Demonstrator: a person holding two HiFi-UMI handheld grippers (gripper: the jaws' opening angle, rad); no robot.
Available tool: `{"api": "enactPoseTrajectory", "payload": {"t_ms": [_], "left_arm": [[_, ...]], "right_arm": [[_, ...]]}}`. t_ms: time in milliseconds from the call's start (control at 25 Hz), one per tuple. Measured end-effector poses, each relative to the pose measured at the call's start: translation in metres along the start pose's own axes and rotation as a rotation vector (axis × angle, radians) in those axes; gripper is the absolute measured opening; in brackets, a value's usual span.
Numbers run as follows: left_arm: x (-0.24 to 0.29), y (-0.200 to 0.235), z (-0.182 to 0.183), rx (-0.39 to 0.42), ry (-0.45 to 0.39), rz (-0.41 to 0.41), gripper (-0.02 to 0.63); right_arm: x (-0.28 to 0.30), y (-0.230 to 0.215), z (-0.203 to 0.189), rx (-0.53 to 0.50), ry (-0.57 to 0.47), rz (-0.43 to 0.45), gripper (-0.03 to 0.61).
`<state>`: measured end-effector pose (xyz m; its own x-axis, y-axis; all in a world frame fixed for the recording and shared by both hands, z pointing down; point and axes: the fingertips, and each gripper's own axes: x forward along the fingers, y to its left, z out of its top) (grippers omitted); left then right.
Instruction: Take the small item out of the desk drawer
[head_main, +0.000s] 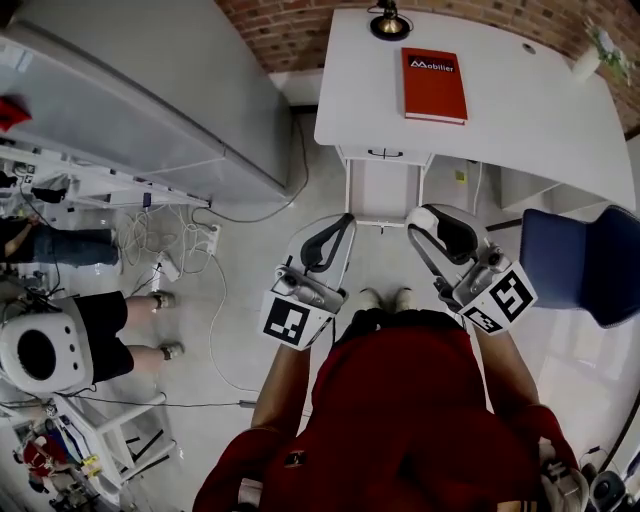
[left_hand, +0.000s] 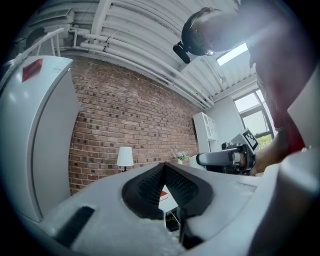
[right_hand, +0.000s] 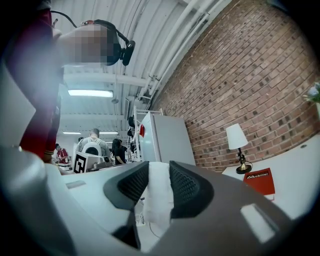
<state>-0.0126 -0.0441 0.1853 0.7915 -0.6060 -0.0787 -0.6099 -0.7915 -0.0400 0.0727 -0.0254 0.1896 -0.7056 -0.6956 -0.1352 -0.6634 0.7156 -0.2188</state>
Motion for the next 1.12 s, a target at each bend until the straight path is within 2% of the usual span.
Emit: {"api": "enactPoseTrajectory", "payload": {"t_ms": [600,760,1120], "left_arm": [[0.007,-0.018,0.02,0.021,-0.042,-0.046,0.003],[0.006,-0.019,0.016,0.025,-0.01,-0.04,0.003],[0.006,-0.023,0.02,0.009,-0.023,-0.028,0.003]], "right_arm": [[-0.019,0.004,0.015,-0.019,-0.02,-0.026,0.137],[-0.023,0.002,0.013,-0.02,-0.022,-0.03,0.137],[-0.03,0.004,0.012,-0.015,-0.021,-0.034,0.137]]}}
